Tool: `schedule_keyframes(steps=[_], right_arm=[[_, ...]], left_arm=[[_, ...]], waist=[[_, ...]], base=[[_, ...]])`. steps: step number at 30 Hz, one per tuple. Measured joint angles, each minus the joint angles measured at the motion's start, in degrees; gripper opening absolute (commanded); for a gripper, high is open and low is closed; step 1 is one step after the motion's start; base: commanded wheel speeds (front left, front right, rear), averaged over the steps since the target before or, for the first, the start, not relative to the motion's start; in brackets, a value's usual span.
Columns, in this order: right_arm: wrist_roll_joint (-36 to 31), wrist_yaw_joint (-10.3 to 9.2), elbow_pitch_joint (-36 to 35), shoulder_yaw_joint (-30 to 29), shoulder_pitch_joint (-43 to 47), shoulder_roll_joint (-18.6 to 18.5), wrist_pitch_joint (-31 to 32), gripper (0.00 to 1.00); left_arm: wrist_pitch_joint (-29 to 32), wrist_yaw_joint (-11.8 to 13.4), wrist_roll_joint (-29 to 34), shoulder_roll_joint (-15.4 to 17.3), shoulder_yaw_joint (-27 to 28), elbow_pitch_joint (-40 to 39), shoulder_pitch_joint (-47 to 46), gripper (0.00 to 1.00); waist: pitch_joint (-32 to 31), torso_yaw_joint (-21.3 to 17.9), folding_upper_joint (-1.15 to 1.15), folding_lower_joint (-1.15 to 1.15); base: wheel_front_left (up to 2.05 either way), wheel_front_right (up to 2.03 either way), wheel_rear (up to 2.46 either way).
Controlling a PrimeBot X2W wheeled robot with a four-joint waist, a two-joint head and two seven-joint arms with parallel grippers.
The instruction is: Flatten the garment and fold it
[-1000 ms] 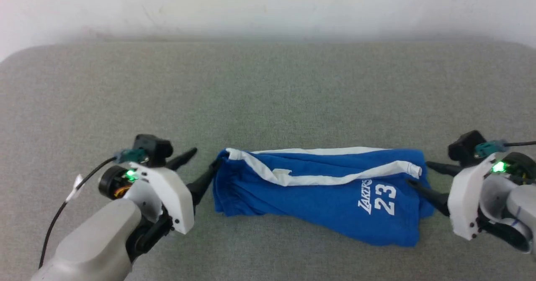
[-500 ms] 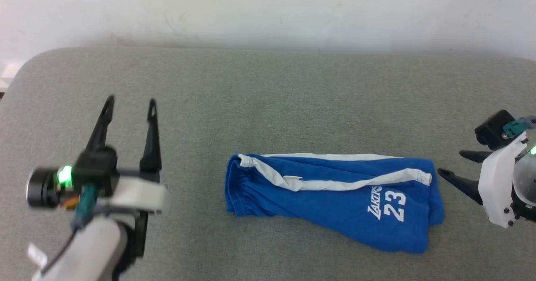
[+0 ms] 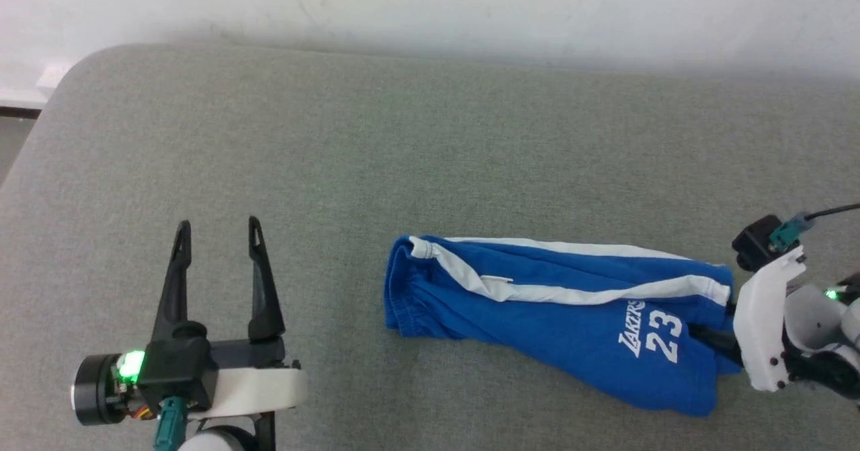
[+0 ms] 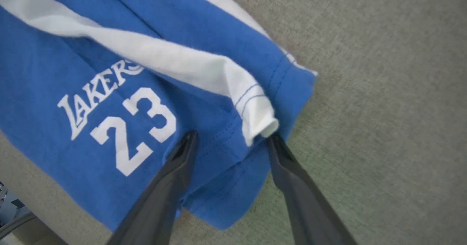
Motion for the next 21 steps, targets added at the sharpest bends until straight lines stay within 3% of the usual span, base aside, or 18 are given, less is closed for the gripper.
schedule_keyframes(steps=[3, 9, 10, 11, 12, 17, 21], right_arm=[[0.2, -0.01, 3.4, -0.9, 1.4, 2.6, -0.5, 1.00], [0.2, 0.00, 6.3, -1.8, 1.4, 4.7, -2.4, 1.00], [0.2, 0.00, 6.5, -1.8, 1.4, 4.9, -3.0, 0.46], [0.1, 0.00, 6.7, -1.8, 1.4, 5.1, -3.6, 0.10], [0.1, -0.01, 6.7, -1.8, 1.4, 5.2, -4.3, 0.00], [-0.1, -0.01, 5.4, -1.2, 1.4, 5.3, -7.2, 0.00], [-0.1, 0.01, 3.2, -1.8, 1.3, 2.2, -8.6, 0.00]], left_arm=[[0.0, -2.9, 1.7, -3.3, 1.3, 0.8, 0.5, 1.00], [0.0, -7.4, 4.8, -6.6, 5.1, 3.8, 1.1, 1.00], [0.0, -7.9, 5.2, -7.0, 5.6, 4.1, 1.1, 1.00], [0.0, -8.5, 5.6, -7.1, 6.1, 4.4, 1.1, 1.00], [0.0, -9.1, 6.0, -7.3, 6.6, 4.7, 1.1, 1.00], [0.0, -10.5, 7.8, -7.9, 8.5, 5.2, 1.1, 1.00], [0.0, -11.1, 8.7, -8.3, 9.1, 5.2, 1.2, 1.00]], waist=[[0.8, 0.6, 0.00, 0.00], [1.7, 1.1, 0.00, -0.01], [1.6, 1.1, 0.00, -0.01], [1.5, 0.9, 0.00, -0.01], [1.4, 0.7, 0.00, 0.00], [0.4, -0.3, 0.00, 0.01], [-0.7, -1.1, 0.00, 0.01]], base=[[0.00, 0.00, 0.00], [0.00, 0.00, 0.00], [0.00, 0.00, 0.00], [0.00, 0.00, 0.00], [0.00, 0.00, 0.00], [0.00, 0.00, 0.00], [0.00, 0.00, 0.00]])
